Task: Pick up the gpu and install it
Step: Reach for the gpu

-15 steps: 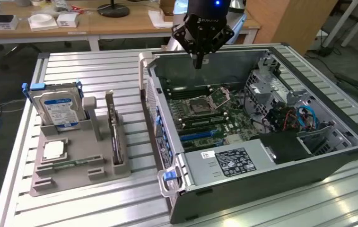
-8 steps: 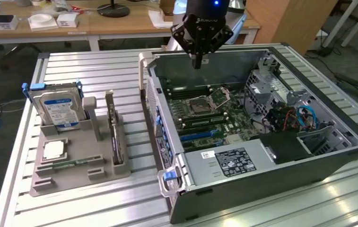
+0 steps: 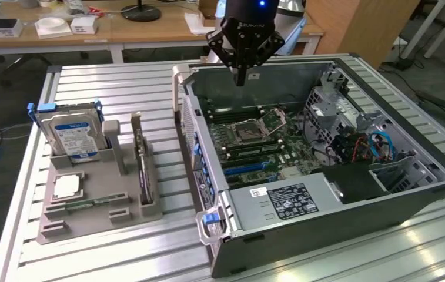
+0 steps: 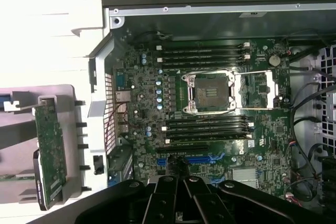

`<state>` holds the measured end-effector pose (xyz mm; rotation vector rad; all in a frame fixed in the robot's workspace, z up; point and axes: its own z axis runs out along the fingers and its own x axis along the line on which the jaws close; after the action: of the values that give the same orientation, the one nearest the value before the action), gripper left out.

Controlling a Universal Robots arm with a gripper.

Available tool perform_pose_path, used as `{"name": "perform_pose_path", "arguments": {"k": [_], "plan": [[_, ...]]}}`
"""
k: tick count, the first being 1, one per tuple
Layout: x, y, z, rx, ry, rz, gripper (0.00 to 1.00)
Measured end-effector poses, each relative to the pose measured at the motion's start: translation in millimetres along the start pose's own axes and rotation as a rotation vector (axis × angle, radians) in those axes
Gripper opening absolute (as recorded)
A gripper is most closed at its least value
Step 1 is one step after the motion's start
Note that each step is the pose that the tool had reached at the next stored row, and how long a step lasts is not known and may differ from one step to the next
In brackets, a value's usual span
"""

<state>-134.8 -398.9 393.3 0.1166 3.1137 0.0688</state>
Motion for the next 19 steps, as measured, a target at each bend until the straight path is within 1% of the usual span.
{"name": "perform_pose_path", "arguments": {"k": [19], "plan": [[26.3,-2.3,-0.4,-0.0001,-0.0001,0.0,0.1]]}}
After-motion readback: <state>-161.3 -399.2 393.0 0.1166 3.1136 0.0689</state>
